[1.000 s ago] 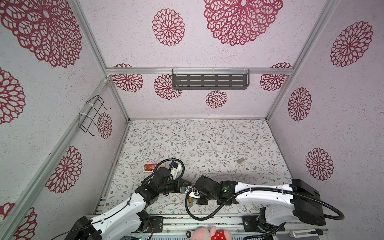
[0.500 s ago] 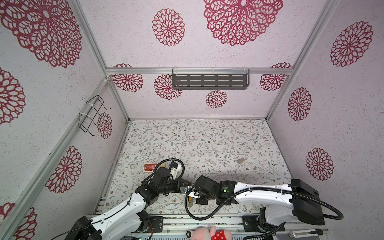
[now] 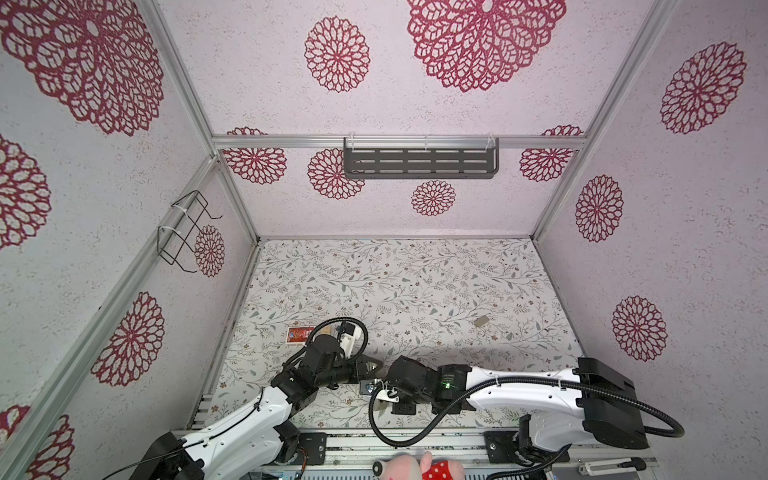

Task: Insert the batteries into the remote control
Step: 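Raise the right gripper away from the seated battery in the remote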

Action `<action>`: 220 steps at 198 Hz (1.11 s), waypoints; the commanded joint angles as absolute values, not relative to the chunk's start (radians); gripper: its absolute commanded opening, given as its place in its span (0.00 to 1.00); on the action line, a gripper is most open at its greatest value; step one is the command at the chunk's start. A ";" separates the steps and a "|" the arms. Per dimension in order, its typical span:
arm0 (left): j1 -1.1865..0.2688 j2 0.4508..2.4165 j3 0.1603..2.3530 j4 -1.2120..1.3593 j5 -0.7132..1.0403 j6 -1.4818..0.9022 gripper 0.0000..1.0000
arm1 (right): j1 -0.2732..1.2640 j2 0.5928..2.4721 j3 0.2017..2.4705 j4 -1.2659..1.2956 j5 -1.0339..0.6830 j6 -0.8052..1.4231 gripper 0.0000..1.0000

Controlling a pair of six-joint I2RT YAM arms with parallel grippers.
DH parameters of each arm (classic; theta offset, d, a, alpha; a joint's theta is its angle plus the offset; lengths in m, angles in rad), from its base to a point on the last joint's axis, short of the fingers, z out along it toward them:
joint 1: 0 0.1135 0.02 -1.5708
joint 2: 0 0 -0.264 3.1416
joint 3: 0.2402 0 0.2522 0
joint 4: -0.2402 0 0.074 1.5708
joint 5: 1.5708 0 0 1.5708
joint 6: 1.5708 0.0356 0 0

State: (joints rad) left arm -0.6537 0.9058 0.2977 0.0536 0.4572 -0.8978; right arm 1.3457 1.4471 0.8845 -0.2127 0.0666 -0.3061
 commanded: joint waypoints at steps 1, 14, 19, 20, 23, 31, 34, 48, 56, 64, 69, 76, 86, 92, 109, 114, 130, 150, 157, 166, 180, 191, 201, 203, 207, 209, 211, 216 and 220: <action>-0.660 0.864 0.311 0.161 0.478 -0.917 0.00 | 1.358 1.463 0.896 -0.242 0.050 -0.321 0.10; -0.659 0.859 0.308 0.158 0.473 -0.917 0.00 | 1.358 1.463 0.894 -0.242 0.055 -0.322 0.10; -0.660 0.858 0.307 0.158 0.471 -0.918 0.00 | 1.357 1.463 0.897 -0.242 0.058 -0.322 0.10; -0.660 0.858 0.306 0.159 0.471 -0.918 0.00 | 1.357 1.462 0.896 -0.242 0.058 -0.322 0.10; -0.660 0.858 0.306 0.158 0.470 -0.919 0.00 | 1.358 1.462 0.896 -0.241 0.061 -0.321 0.10; -0.659 0.856 0.304 0.159 0.467 -0.919 0.00 | 1.356 1.460 0.897 -0.242 0.065 -0.319 0.10; -0.660 0.856 0.302 0.160 0.466 -0.919 0.00 | 1.358 1.459 0.898 -0.242 0.067 -0.317 0.10; -0.660 0.854 0.302 0.162 0.460 -0.919 0.00 | 1.358 1.449 0.900 -0.242 0.076 -0.313 0.11; -0.660 0.855 0.302 0.163 0.456 -0.917 0.00 | 1.357 1.440 0.901 -0.242 0.083 -0.311 0.12; -0.660 0.855 0.302 0.164 0.450 -0.916 0.00 | 1.358 1.428 0.900 -0.243 0.094 -0.305 0.14; -0.660 0.855 0.302 0.165 0.447 -0.915 0.00 | 1.357 1.421 0.901 -0.244 0.104 -0.297 0.15; -0.660 0.854 0.302 0.165 0.441 -0.913 0.00 | 1.356 1.407 0.902 -0.244 0.123 -0.286 0.18; -0.660 0.854 0.299 0.167 0.434 -0.910 0.00 | 1.354 1.380 0.902 -0.245 0.153 -0.263 0.20; -0.660 0.853 0.298 0.168 0.428 -0.908 0.00 | 1.352 1.362 0.901 -0.245 0.159 -0.249 0.21; -0.659 0.848 0.287 0.180 0.416 -0.909 0.00 | 1.348 1.296 0.883 -0.226 0.183 -0.206 0.25; -0.658 0.846 0.285 0.184 0.415 -0.911 0.00 | 1.346 1.278 0.878 -0.221 0.190 -0.192 0.26; -0.658 0.841 0.279 0.190 0.414 -0.911 0.00 | 1.337 1.224 0.864 -0.225 0.219 -0.155 0.31; -0.658 0.831 0.275 0.194 0.411 -0.905 0.00 | 1.321 1.162 0.852 -0.238 0.244 -0.116 0.41; -0.658 0.828 0.271 0.202 0.410 -0.905 0.00 | 1.315 1.142 0.848 -0.237 0.247 -0.103 0.44; -0.658 0.821 0.267 0.215 0.410 -0.907 0.00 | 1.307 1.119 0.844 -0.238 0.252 -0.086 0.48; -0.658 0.813 0.261 0.231 0.411 -0.909 0.00 | 1.295 1.092 0.838 -0.236 0.263 -0.059 0.53; -0.658 0.807 0.259 0.236 0.414 -0.911 0.00 | 1.288 1.078 0.836 -0.234 0.276 -0.039 0.56; -0.658 0.799 0.257 0.239 0.414 -0.910 0.00 | 1.279 1.065 0.831 -0.231 0.288 -0.022 0.59; -0.658 0.797 0.258 0.239 0.414 -0.910 0.00 | 1.277 1.064 0.830 -0.229 0.289 -0.019 0.59; -0.658 0.794 0.257 0.239 0.414 -0.910 0.00 | 1.272 1.059 0.828 -0.228 0.294 -0.010 0.60; -0.658 0.793 0.257 0.239 0.414 -0.909 0.00 | 1.269 1.057 0.828 -0.227 0.296 -0.007 0.60; -0.657 0.792 0.257 0.240 0.413 -0.909 0.00 | 1.267 1.056 0.828 -0.226 0.296 -0.003 0.60; -0.656 0.789 0.256 0.241 0.413 -0.910 0.00 | 1.259 1.052 0.824 -0.223 0.298 0.005 0.61; -0.657 0.788 0.256 0.243 0.413 -0.910 0.00 | 1.253 1.049 0.822 -0.220 0.299 0.013 0.61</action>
State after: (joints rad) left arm -0.6537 0.8120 0.2619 0.1822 0.4095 -0.9131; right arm 1.2789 1.0832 0.8284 -0.2337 0.2508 -0.0673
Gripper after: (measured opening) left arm 0.242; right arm 0.602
